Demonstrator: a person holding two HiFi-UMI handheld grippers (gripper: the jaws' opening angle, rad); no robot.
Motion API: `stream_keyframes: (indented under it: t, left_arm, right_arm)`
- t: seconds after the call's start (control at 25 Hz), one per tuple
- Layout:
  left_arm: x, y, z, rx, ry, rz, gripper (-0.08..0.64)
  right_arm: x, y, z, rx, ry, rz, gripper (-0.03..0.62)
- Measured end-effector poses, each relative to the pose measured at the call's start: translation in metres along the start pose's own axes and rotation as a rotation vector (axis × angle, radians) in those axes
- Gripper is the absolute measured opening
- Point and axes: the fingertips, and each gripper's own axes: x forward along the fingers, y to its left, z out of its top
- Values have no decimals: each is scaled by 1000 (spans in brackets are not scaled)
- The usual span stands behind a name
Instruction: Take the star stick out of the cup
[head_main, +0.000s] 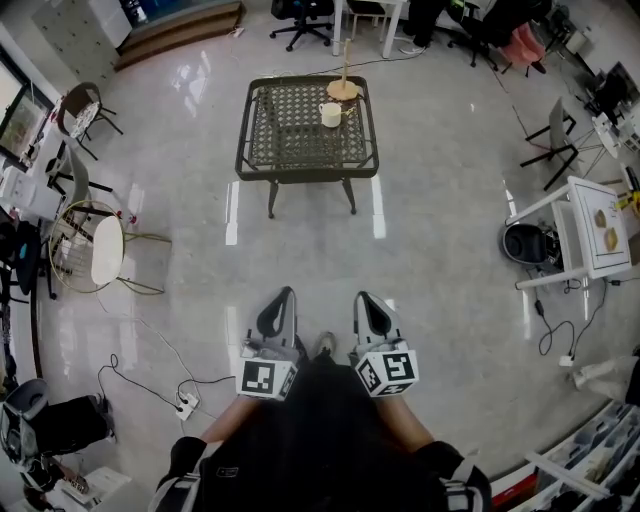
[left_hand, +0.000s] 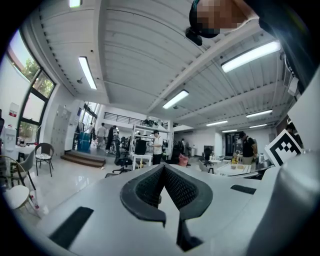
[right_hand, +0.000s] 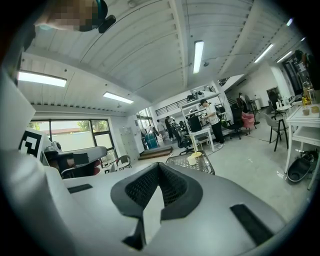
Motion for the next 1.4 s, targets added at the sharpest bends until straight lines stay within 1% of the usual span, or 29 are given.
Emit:
stream_keyframes:
  t: [0.12, 0.2, 0.4, 0.6, 0.72, 0.88, 1.12, 1.24, 1.32, 1.4]
  left_arm:
    - [4, 0, -4, -11, 4, 31, 15]
    - [9, 1, -7, -18, 16, 35, 15]
    - [35, 1, -10, -7, 16, 11, 15]
    - [81, 13, -11, -14, 13, -26, 15]
    - [113, 31, -7, -20, 0, -35, 15]
    - [159, 63, 11, -19, -20, -55, 15]
    - [223, 117, 25, -25, -17, -88, 15]
    - [250, 141, 33, -31, -18, -109, 15]
    - [266, 151, 38, -50, -34, -125, 15]
    - [279, 161, 36, -57, -36, -139, 15]
  right_arm:
    - [5, -9, 3, -16, -1, 22, 9]
    - [8, -12, 3, -8, 6, 25, 9]
    - [27, -21, 7, 0, 10, 28, 9]
    - [65, -40, 16, -3, 6, 2, 9]
    - [95, -50, 24, -6, 5, -16, 9]
    - [146, -58, 46, -17, -4, -35, 9]
    - [227, -69, 68, -15, -4, -81, 9]
    - [264, -71, 76, -15, 4, -103, 9]
    - [283, -73, 79, -16, 8, -112, 9]
    - [303, -76, 79, -20, 12, -117, 9]
